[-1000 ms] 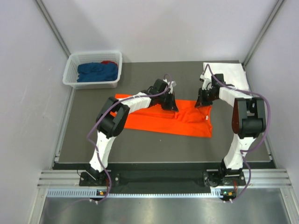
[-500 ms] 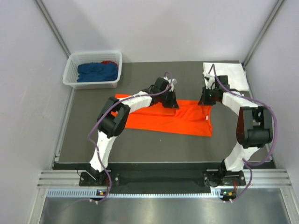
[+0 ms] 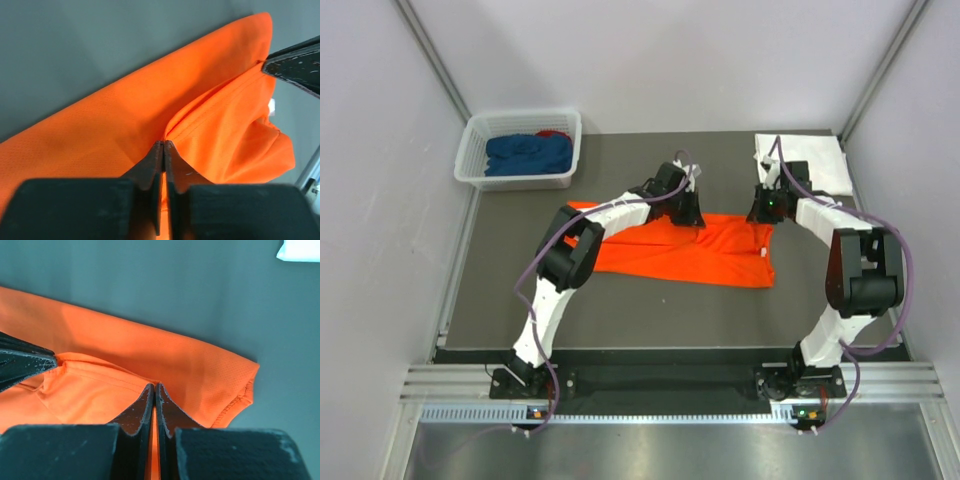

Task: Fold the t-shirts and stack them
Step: Fold the tshirt

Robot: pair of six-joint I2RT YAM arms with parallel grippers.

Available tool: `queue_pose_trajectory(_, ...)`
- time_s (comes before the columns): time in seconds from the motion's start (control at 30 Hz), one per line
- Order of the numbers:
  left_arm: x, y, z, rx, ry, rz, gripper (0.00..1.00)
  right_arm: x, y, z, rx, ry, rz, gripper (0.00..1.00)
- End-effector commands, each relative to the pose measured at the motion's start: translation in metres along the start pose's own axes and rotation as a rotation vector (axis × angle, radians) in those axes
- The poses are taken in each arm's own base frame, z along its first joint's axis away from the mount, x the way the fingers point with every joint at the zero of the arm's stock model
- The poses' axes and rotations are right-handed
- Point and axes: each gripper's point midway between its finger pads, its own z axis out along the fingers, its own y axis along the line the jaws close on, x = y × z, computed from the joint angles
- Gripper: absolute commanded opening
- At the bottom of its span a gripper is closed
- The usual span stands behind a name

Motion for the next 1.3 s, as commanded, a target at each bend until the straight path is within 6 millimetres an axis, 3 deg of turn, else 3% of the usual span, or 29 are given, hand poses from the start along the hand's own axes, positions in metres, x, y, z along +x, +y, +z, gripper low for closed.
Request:
queue_pose_trajectory(0.0, -0.015, -0.005, -0.002, -0.015, -0.034, 0.017, 0.12, -0.015, -0.007, 0.0, 0.024, -0.049, 0.002, 0.01)
queue_pose_trajectory(0.13, -0.021, -0.004, -0.021, -0.075, -0.043, -0.001, 0.28, -0.01, -0.016, -0.003, 0.074, -0.021, 0.024, 0.07)
queue_pose_trajectory(0.17, -0.019, 0.002, -0.027, -0.11, -0.036, -0.014, 0.31, -0.011, -0.016, -0.004, 0.084, -0.019, 0.036, 0.16)
queue_pose_trajectory(0.23, -0.032, 0.001, -0.051, -0.152, -0.069, -0.008, 0.37, -0.004, -0.017, -0.009, 0.102, 0.021, 0.061, 0.28)
queue_pose_trajectory(0.27, -0.026, 0.01, -0.064, -0.22, -0.039, -0.025, 0.39, -0.006, -0.016, -0.013, 0.114, 0.028, 0.083, 0.34)
queue_pose_trajectory(0.3, -0.033, 0.027, -0.078, -0.308, -0.063, -0.03, 0.41, -0.003, -0.015, -0.022, 0.132, 0.044, 0.105, 0.36)
queue_pose_trajectory(0.37, -0.039, 0.036, -0.11, -0.388, -0.078, -0.034, 0.41, -0.004, -0.016, -0.035, 0.172, 0.044, 0.16, 0.38)
queue_pose_trajectory(0.4, -0.038, 0.058, -0.13, -0.476, -0.071, -0.063, 0.42, -0.001, -0.012, -0.046, 0.178, 0.057, 0.179, 0.38)
queue_pose_trajectory(0.43, -0.043, 0.058, -0.151, -0.485, -0.093, -0.074, 0.42, 0.0, -0.01, -0.051, 0.183, 0.057, 0.192, 0.38)
queue_pose_trajectory(0.47, -0.031, 0.072, -0.161, -0.506, -0.067, -0.101, 0.41, 0.0, -0.004, -0.055, 0.178, 0.056, 0.221, 0.36)
queue_pose_trajectory(0.5, -0.031, 0.09, -0.178, -0.524, -0.072, -0.143, 0.41, 0.002, 0.004, -0.06, 0.166, 0.06, 0.221, 0.34)
queue_pose_trajectory(0.53, -0.032, 0.09, -0.196, -0.504, -0.091, -0.164, 0.41, 0.013, 0.013, -0.061, 0.147, 0.096, 0.236, 0.33)
queue_pose_trajectory(0.57, -0.009, 0.11, -0.203, -0.529, -0.056, -0.214, 0.41, 0.021, 0.018, -0.061, 0.136, 0.114, 0.236, 0.3)
queue_pose_trajectory(0.6, -0.008, 0.132, -0.222, -0.551, -0.081, -0.271, 0.41, 0.029, 0.028, -0.06, 0.126, 0.134, 0.223, 0.3)
queue_pose_trajectory(0.63, 0.006, 0.14, -0.231, -0.539, -0.086, -0.293, 0.41, 0.045, 0.03, -0.058, 0.13, 0.175, 0.238, 0.28)
queue_pose_trajectory(0.67, 0.008, 0.157, -0.246, -0.554, -0.109, -0.333, 0.41, 0.052, 0.034, -0.055, 0.123, 0.189, 0.239, 0.27)
queue_pose_trajectory(0.77, 0.029, 0.18, -0.262, -0.584, -0.104, -0.388, 0.4, 0.076, 0.05, -0.045, 0.085, 0.228, 0.264, 0.26)
queue_pose_trajectory(0.83, 0.035, 0.187, -0.263, -0.585, -0.105, -0.402, 0.39, 0.089, 0.055, -0.039, 0.08, 0.251, 0.263, 0.26)
queue_pose_trajectory(0.97, 0.043, 0.201, -0.251, -0.569, -0.119, -0.482, 0.37, 0.135, 0.02, -0.03, 0.179, 0.36, 0.342, 0.24)
queue_pose_trajectory(1.07, 0.054, 0.215, -0.248, -0.631, -0.102, -0.522, 0.35, 0.145, -0.004, -0.035, 0.266, 0.354, 0.369, 0.22)
queue_pose_trajectory(1.13, 0.064, 0.237, -0.256, -0.752, -0.118, -0.535, 0.35, 0.143, -0.015, -0.041, 0.319, 0.333, 0.346, 0.23)
queue_pose_trajectory(1.27, 0.075, 0.253, -0.251, -0.799, -0.115, -0.58, 0.34, 0.144, -0.017, -0.043, 0.323, 0.333, 0.335, 0.23)
